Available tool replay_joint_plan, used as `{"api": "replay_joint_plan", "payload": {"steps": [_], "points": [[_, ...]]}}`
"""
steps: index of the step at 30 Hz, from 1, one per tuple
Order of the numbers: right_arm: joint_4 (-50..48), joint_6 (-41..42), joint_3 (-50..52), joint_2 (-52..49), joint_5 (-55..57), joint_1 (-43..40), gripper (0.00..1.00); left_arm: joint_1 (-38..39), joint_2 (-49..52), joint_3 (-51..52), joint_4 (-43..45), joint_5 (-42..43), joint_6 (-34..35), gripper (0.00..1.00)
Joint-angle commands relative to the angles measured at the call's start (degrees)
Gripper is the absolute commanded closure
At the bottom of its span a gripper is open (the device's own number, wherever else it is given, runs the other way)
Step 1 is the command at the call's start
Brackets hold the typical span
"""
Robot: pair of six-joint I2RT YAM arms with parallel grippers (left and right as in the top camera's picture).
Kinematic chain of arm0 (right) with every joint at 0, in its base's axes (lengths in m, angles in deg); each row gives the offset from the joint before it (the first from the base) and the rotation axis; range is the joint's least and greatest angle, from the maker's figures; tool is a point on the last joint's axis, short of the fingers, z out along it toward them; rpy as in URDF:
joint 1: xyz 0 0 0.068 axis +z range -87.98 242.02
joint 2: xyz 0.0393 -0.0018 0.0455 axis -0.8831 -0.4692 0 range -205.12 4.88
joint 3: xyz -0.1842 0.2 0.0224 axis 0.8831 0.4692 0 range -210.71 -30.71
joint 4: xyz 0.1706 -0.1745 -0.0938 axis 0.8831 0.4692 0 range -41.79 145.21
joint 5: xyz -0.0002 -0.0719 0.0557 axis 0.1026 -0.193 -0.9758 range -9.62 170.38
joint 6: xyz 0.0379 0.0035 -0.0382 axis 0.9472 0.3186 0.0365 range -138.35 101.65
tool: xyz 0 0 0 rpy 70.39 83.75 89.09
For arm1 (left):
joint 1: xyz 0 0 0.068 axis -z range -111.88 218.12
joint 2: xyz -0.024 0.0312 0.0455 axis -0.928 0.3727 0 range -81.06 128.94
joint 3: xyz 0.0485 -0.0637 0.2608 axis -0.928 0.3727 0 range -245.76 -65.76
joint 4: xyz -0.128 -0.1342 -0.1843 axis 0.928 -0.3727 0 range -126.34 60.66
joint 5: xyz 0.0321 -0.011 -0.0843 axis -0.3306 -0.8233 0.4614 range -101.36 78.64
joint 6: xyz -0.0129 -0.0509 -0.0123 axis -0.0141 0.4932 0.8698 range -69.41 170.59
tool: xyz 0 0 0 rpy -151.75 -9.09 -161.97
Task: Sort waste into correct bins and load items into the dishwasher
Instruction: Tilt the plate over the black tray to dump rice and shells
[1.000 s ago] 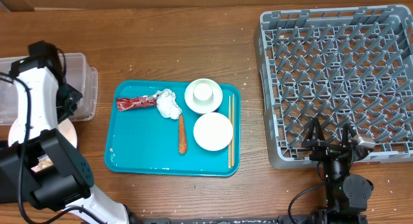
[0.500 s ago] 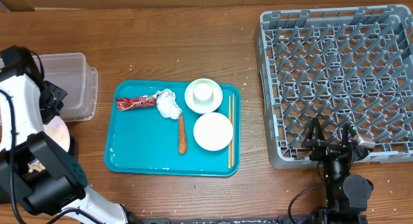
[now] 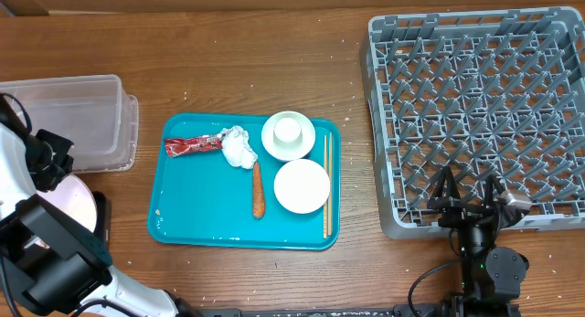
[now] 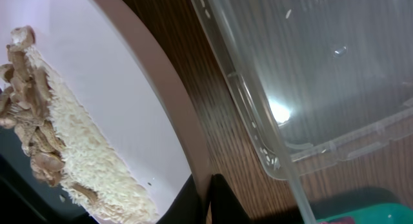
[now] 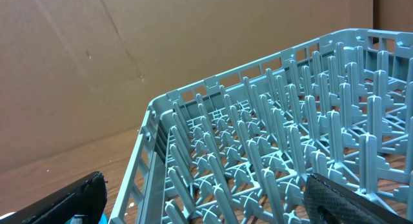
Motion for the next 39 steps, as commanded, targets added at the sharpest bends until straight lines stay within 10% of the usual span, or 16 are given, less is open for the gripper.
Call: {"api": "replay_joint_plan", "payload": {"steps": [1, 27, 33, 39], "points": [[-0.33, -0.39, 0.59, 0.57, 0.57, -0.33, 0.00, -1.14, -1.73, -1.33, -0.17, 1.46, -1.81, 0.93], [-0.33, -0.39, 0.59, 0.57, 0.57, -0.33, 0.00, -1.36, -1.73, -1.33, -0.46, 2.14, -2.03, 0.79], [-0.33, -0.39, 0.59, 0.57, 0.57, -0.33, 0.00, -1.31, -1.73, -1.33, -1.49, 2.10, -2.19, 0.36], [-0.33, -0.39, 0.59, 0.57, 0.57, -0.33, 0.00, -1.29, -1.64, -1.20, -1.73, 1.95, -2.16, 0.37]]}}
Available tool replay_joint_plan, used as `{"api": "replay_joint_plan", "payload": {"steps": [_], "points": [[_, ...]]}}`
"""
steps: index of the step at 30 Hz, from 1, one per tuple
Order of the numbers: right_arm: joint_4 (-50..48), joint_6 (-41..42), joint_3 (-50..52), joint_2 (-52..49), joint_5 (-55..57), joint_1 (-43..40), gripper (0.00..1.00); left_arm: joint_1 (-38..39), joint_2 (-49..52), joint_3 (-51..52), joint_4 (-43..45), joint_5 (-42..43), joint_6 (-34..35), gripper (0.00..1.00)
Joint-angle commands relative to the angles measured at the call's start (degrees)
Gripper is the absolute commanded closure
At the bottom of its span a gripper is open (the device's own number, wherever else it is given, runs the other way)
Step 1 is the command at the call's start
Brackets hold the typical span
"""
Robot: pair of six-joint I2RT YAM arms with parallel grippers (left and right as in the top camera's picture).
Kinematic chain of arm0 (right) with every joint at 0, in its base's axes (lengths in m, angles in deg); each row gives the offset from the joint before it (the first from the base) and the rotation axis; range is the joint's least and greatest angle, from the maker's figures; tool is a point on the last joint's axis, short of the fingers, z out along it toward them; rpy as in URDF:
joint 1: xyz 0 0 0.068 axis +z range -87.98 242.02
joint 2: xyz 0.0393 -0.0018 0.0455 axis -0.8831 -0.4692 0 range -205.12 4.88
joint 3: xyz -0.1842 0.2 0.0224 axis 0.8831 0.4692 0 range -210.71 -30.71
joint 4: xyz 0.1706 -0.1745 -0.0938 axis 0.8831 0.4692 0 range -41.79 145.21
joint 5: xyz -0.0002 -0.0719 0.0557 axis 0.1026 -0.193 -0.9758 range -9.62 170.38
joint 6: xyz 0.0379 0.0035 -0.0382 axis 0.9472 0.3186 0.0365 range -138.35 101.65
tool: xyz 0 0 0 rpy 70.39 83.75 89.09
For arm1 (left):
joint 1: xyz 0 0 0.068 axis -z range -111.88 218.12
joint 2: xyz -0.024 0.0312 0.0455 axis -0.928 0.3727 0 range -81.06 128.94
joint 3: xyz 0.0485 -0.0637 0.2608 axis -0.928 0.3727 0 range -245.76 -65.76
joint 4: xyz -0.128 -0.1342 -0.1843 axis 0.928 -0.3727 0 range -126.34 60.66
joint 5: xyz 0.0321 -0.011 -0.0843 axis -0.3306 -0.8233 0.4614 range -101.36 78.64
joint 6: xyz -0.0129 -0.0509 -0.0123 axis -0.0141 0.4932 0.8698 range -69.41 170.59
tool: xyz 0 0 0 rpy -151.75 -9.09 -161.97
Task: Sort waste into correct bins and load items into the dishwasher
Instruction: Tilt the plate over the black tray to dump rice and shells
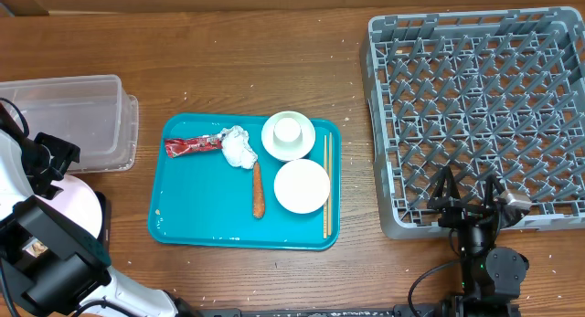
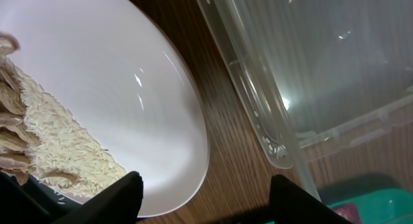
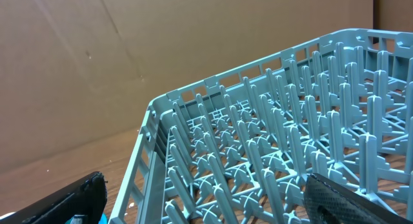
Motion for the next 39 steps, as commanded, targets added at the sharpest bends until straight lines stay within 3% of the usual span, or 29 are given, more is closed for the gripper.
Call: {"api": "replay_joint_plan", "payload": {"steps": [1, 10, 39], "points": [[-0.35, -0.37, 0.59, 0.57, 0.55, -0.33, 0.00, -0.13, -1.62, -0.96, -0.15, 0.00, -0.35, 0.39], [-0.35, -0.37, 0.59, 0.57, 0.55, -0.33, 0.00, 0.55, -1.57, 2.62, 0.63, -0.44, 0.26, 0.49], [-0.35, -0.37, 0.59, 0.57, 0.55, -0.33, 0.00, 0.57, -1.18, 10.62, 7.93, -1.51, 0.24, 0.54]]}}
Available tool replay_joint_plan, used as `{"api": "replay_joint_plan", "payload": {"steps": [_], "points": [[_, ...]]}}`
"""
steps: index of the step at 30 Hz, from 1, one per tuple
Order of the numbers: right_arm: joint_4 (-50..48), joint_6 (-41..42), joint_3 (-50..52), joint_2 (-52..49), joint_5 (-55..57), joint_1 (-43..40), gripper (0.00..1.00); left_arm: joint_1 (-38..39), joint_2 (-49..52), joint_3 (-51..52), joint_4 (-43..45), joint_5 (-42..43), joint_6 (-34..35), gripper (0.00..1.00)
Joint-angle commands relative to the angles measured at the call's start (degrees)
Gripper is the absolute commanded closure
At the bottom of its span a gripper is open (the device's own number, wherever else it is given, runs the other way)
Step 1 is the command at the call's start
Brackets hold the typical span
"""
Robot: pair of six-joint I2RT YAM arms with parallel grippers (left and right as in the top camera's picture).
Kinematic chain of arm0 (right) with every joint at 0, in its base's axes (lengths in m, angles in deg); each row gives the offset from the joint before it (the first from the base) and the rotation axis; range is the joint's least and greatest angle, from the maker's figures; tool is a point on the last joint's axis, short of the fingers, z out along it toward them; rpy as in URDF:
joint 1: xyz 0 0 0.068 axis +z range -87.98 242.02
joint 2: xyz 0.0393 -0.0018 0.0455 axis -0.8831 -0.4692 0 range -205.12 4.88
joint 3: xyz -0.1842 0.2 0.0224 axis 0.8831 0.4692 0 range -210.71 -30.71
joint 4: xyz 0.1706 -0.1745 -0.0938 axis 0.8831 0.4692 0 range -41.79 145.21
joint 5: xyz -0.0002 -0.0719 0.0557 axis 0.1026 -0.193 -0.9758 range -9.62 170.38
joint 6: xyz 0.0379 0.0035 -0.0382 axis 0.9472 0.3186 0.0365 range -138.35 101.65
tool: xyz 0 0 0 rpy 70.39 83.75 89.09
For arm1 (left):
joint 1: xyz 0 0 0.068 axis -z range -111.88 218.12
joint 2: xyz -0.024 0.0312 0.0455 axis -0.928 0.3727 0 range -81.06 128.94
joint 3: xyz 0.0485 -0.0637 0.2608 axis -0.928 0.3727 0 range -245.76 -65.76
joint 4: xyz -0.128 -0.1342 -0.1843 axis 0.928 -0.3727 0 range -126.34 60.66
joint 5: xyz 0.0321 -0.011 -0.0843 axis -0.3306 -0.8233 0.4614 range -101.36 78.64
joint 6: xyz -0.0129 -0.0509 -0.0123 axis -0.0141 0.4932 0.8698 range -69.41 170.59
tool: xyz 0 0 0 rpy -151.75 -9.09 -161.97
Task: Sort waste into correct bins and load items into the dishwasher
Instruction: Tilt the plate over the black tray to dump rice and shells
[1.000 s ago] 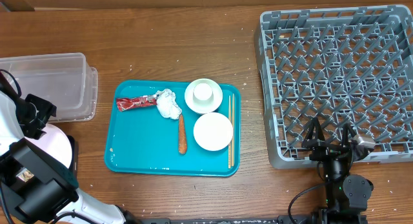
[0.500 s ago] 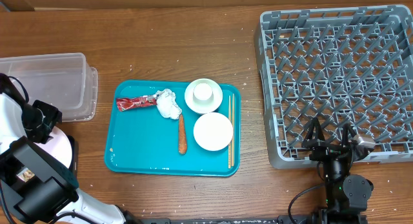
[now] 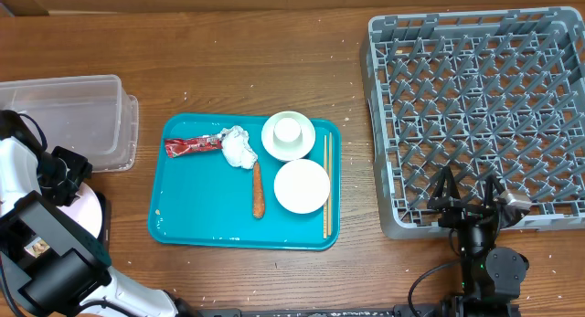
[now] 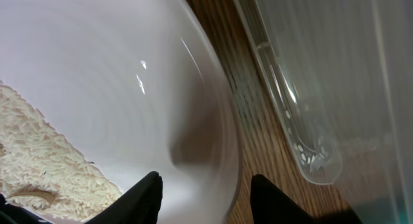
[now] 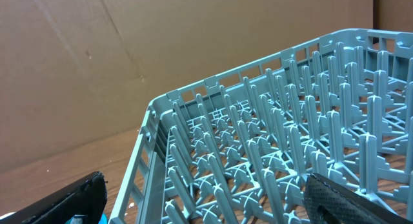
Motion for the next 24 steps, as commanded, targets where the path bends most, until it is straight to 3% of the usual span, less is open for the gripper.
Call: {"api": "replay_joint_plan", "payload": {"steps": [1, 9, 12, 24], "points": [[-0.37, -0.35, 0.59, 0.57, 0.57, -0.33, 0.00, 0.42, -1.09, 1.05, 0.59, -1.03, 0.33, 0.57], [-0.37, -0.35, 0.59, 0.57, 0.57, -0.33, 0.00, 0.42, -1.14, 1.03, 0.81, -1.27, 0.15, 0.78], [-0.37, -0.35, 0.59, 0.57, 0.57, -0.33, 0.00, 0.42, -1.38, 0.85, 0.46, -1.27, 0.15, 0.93], [-0.37, -0.35, 0.59, 0.57, 0.57, -0.33, 0.00, 0.39, -1.66, -6.91, -6.03, -1.27, 0.13, 0.96]]}}
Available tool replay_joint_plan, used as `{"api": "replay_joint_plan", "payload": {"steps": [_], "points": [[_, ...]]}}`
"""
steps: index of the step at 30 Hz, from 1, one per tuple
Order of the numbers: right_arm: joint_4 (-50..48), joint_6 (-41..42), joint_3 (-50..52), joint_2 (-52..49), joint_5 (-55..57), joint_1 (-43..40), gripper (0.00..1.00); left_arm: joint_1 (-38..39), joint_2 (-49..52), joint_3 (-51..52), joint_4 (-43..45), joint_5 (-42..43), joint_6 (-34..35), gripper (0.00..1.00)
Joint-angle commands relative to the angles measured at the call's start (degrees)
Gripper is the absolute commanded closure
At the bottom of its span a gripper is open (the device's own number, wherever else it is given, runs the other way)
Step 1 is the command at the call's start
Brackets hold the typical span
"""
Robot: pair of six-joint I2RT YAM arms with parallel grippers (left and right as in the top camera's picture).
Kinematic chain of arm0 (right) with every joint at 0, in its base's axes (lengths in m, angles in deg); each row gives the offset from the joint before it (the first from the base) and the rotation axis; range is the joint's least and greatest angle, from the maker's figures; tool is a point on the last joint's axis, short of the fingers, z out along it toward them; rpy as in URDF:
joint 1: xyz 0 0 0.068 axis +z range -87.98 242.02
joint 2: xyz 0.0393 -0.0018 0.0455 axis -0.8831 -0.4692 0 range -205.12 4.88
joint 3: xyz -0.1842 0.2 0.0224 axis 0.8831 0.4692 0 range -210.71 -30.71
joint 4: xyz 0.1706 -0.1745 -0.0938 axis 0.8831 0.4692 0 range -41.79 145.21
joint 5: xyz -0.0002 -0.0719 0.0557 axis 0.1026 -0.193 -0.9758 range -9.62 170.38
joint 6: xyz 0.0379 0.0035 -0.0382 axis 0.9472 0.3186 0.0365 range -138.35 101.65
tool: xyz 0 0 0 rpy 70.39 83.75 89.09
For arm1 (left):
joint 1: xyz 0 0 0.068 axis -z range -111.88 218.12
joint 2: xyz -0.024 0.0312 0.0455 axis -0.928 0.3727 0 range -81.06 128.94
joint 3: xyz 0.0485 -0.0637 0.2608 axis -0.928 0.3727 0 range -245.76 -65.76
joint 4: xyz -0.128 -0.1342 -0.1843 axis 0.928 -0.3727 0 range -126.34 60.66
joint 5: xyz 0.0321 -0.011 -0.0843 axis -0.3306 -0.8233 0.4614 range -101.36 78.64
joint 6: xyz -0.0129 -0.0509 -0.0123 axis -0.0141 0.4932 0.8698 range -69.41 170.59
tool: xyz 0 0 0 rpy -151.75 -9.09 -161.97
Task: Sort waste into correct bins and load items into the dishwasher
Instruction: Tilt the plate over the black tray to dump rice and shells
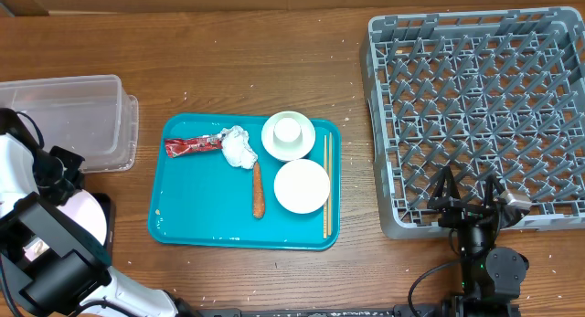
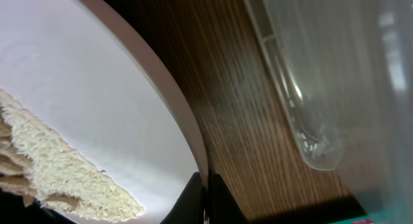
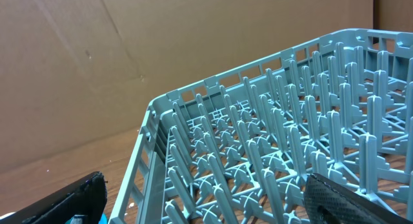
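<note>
A white plate (image 2: pixel 97 108) with rice (image 2: pixel 58 172) and brown scraps lies at the table's front left (image 1: pixel 80 216). My left gripper (image 2: pixel 206 199) is shut on its rim, one finger on each side; overhead it shows as (image 1: pixel 60 175). Beside it stands a clear plastic bin (image 1: pixel 64 116). The teal tray (image 1: pixel 201 212) carries a red wrapper (image 1: pixel 190 146), crumpled tissue (image 1: pixel 239 148), a brown stick of food (image 1: pixel 258 191), a bowl with a cup (image 1: pixel 288 134), a small white plate (image 1: pixel 302 185) and chopsticks (image 1: pixel 325 184). My right gripper (image 1: pixel 469 196) stands open at the grey dish rack (image 1: pixel 475 98).
The dish rack (image 3: pixel 271 140) fills the right side, its front left corner just ahead of the right gripper (image 3: pixel 206 198). The clear bin's wall (image 2: pixel 335 69) runs close along the rice plate. Cardboard stands behind the table.
My left gripper was open with its fingers astride the rice plate's rim. Now it is shut on that rim. The right arm and the tray items have not moved.
At first my left fingers were together at the rice plate's rim. Then they stood wide open above the plate. Then they were lower, either side of the rim, and now they pinch it. The right gripper stayed open at the rack throughout.
</note>
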Motion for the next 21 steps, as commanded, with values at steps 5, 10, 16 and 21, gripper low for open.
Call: {"api": "replay_joint_plan", "payload": {"steps": [5, 10, 16, 21], "points": [[-0.33, -0.35, 0.59, 0.57, 0.55, -0.33, 0.00, 0.39, -1.66, -8.50, -4.00, -0.22, 0.17, 0.96], [-0.33, -0.35, 0.59, 0.57, 0.55, -0.33, 0.00, 0.35, -1.86, -12.09, -6.14, -0.20, -0.26, 0.96], [-0.33, -0.35, 0.59, 0.57, 0.55, -0.33, 0.00, 0.35, -2.54, -14.91, -8.90, 0.50, -0.24, 0.96], [-0.33, -0.35, 0.59, 0.57, 0.55, -0.33, 0.00, -0.33, -3.06, -15.52, -9.99, 5.46, -0.31, 0.96]]}}
